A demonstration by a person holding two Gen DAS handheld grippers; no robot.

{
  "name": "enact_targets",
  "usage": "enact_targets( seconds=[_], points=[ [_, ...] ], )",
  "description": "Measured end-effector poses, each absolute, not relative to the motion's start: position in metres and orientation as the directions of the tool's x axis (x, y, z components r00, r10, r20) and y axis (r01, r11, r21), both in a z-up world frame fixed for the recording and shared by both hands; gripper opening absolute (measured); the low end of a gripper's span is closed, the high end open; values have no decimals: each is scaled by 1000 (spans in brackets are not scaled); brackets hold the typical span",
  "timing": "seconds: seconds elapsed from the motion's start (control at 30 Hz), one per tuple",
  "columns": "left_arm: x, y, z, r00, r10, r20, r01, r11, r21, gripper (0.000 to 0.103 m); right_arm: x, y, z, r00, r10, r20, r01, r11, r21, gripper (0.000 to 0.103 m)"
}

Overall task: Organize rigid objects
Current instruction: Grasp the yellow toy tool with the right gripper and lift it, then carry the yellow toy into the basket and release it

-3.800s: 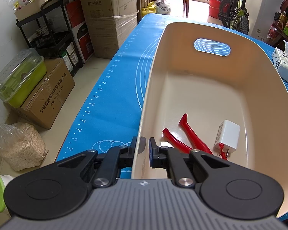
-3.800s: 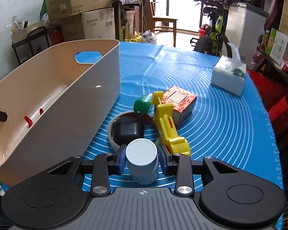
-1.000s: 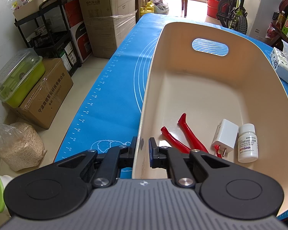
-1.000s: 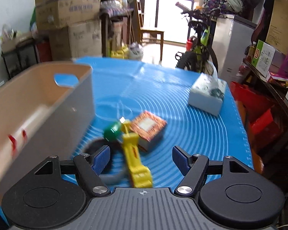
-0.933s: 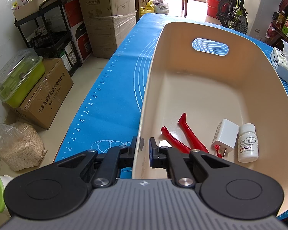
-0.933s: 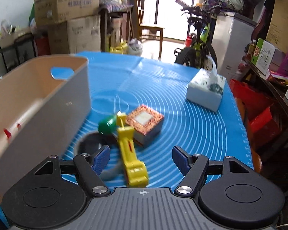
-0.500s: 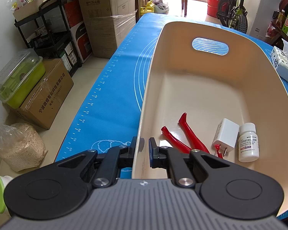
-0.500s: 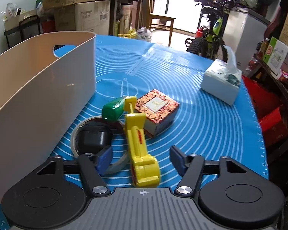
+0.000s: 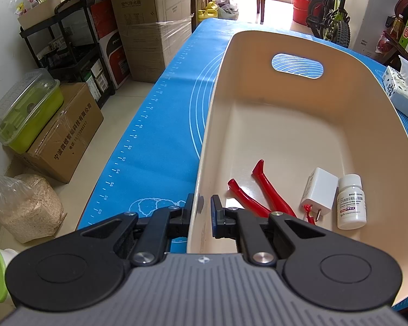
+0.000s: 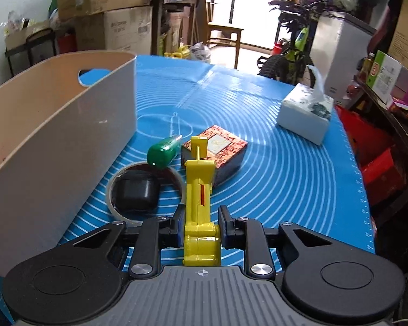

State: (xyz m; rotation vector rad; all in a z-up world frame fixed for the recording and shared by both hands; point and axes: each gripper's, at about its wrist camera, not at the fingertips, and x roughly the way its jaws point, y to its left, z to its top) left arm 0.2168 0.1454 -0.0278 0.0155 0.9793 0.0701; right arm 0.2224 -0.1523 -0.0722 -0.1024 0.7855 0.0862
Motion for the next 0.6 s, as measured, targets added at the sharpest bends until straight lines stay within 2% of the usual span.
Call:
enact_targets(
  seconds=[0.33,0.6],
  points=[
    [218,146,-28,554,68,-830,-53,998,46,13,207,-156,-30,769,74,-635,-78,997,22,34],
    [218,145,-27,554,66,-830,-52,998,44,13,209,-126,18,813,184,-553,-158,983,95,34]
  ],
)
